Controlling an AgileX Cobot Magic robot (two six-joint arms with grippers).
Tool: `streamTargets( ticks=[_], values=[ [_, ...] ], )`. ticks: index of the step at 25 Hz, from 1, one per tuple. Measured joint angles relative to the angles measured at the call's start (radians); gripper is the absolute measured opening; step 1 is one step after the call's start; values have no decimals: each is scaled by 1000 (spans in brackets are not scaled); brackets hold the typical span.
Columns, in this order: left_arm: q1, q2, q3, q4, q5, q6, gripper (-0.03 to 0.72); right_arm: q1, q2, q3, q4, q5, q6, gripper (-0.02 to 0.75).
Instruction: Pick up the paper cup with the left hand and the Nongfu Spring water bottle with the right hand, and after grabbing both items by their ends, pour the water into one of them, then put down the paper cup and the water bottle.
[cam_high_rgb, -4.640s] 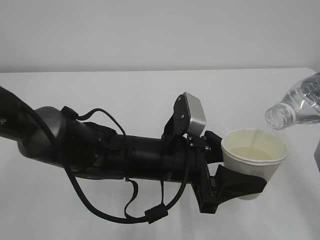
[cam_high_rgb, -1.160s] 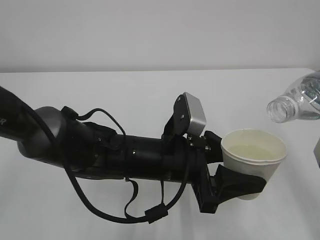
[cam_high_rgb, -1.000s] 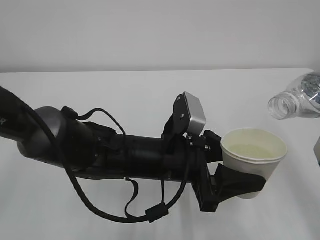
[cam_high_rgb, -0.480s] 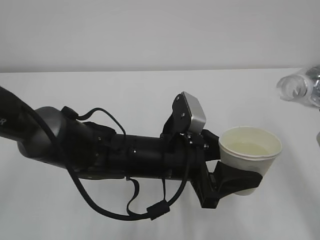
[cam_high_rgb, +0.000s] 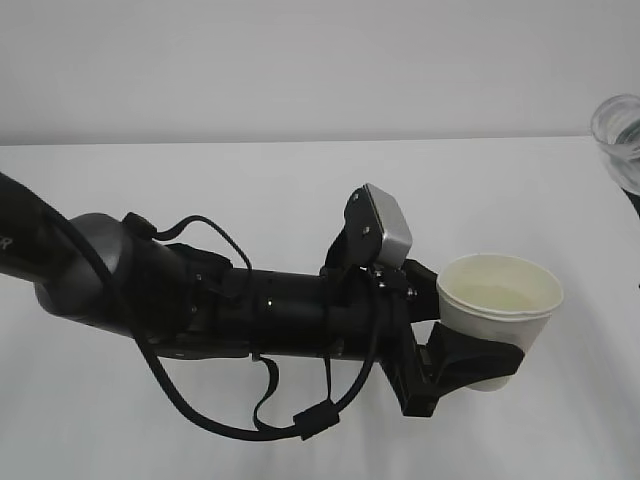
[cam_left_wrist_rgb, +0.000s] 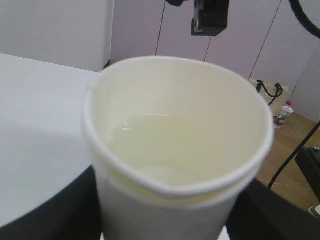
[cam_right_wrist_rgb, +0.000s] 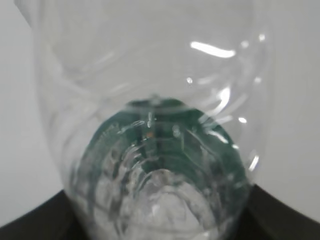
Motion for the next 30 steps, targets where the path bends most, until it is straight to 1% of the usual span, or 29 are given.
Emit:
streamTargets(
  ticks=[9,15,20,25,30],
  values=[
    [0,0,0,-21,-13,0,475,0,0,0,14,-1,131,446],
    [0,0,0,-48,-17,0,475,0,0,0,18,-1,329,447],
    [0,0,0,-52,-17,0,475,0,0,0,30,-2,422,447],
    [0,0,0,-52,-18,0,474,0,0,0,46,-2,572,447],
    [0,0,0,-52,-22,0,475,0,0,0,54,-2,652,447]
  ],
)
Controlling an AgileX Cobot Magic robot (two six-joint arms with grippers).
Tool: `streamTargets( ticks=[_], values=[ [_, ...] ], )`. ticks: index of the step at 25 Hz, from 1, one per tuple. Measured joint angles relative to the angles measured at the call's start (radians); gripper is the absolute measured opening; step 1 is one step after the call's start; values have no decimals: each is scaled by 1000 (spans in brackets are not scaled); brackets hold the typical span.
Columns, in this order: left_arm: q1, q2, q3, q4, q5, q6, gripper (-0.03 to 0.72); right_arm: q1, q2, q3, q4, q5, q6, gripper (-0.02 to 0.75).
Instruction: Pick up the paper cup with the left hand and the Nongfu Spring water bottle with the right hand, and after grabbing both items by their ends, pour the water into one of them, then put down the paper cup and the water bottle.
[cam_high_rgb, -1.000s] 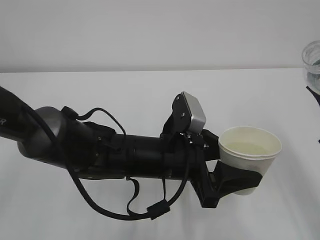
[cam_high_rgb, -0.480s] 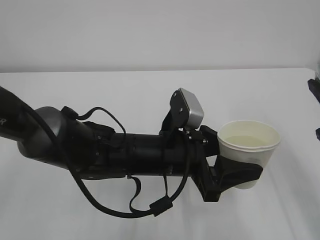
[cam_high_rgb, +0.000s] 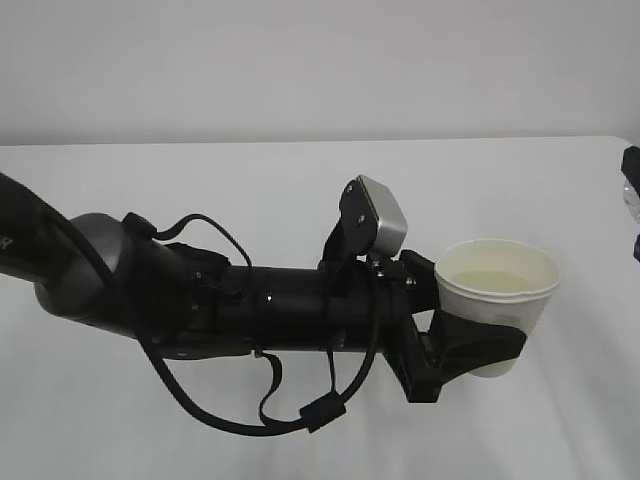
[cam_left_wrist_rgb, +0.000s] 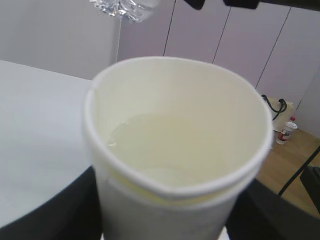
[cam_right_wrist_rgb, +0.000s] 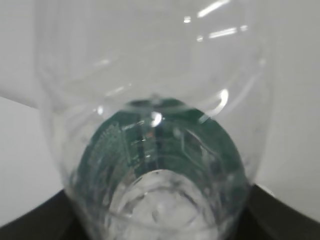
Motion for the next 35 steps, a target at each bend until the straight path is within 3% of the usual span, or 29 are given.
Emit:
streamTargets(
  ticks=[9,21,27,35],
  values=[
    [0,0,0,0,-1,0,474,0,0,0,2,17,244,447],
    [29,0,0,-2,-44,0,473,0,12,52,2,72,281,447],
    [53,0,0,-2,-48,0,473,0,121,75,4,-29,281,447],
    [80,0,0,0,-48,0,473,0,345,76,4,-280,281,447]
  ],
)
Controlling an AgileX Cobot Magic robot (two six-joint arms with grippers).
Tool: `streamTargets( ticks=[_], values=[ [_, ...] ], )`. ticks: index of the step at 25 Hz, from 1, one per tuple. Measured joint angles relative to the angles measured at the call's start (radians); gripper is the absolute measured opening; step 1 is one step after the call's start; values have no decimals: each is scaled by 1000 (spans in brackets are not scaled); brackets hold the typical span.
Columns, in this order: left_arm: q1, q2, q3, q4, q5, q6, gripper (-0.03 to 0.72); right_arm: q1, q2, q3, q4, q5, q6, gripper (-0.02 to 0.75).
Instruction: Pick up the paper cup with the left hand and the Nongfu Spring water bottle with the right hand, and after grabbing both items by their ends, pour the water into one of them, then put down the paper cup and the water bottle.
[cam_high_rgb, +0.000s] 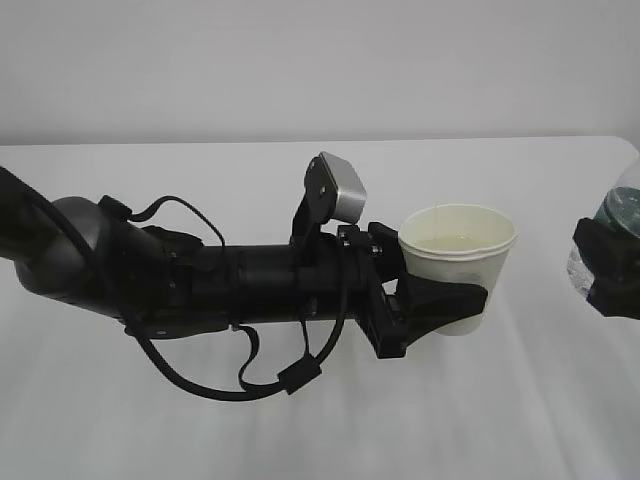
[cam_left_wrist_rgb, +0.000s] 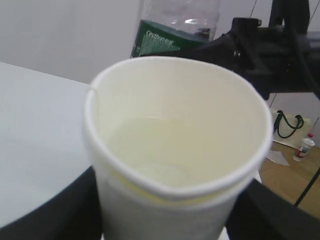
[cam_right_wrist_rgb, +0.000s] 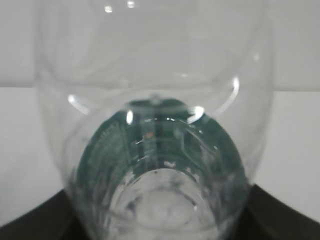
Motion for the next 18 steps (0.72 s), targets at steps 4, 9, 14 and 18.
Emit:
streamTargets(
  ticks=[4,9,14,18],
  values=[
    [0,0,0,2,0,0,473,0,118,-9,13,-42,0,447],
    [0,0,0,6,-2,0,473,0,201,-44,31,-44,0,447],
    [0,0,0,6,-3,0,473,0,283,-115,33,-46,0,447],
    [0,0,0,6,-3,0,473,0,346,-177,32,-46,0,447]
  ],
)
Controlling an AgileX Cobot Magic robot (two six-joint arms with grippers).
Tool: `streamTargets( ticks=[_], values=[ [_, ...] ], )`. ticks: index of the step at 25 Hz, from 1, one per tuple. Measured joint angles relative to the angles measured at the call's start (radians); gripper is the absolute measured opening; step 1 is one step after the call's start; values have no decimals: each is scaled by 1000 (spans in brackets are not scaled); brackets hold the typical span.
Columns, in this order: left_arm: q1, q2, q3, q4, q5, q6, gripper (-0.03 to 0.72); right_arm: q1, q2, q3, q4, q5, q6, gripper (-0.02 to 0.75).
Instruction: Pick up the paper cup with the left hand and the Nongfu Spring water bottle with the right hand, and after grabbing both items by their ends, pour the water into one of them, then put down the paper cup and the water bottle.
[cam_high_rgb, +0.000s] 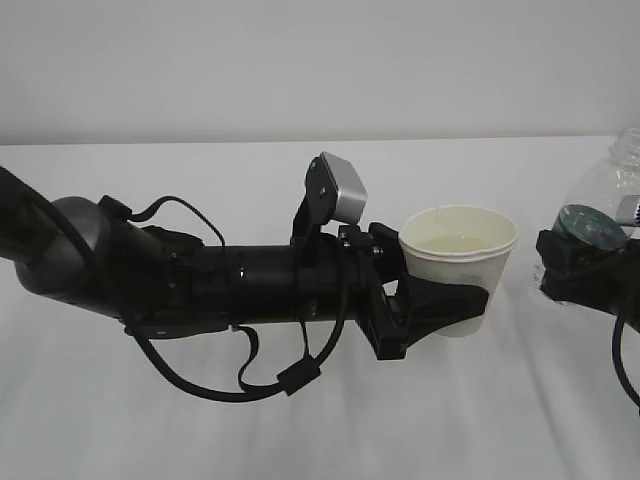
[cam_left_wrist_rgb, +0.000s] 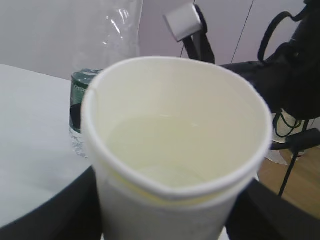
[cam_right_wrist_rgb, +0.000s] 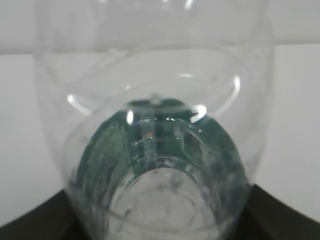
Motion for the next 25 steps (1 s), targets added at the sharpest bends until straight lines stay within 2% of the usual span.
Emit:
streamTargets(
  ticks=[25],
  values=[
    [0,0,0,10,-25,0,473,0,303,-315,1,-5,0,446]
  ],
)
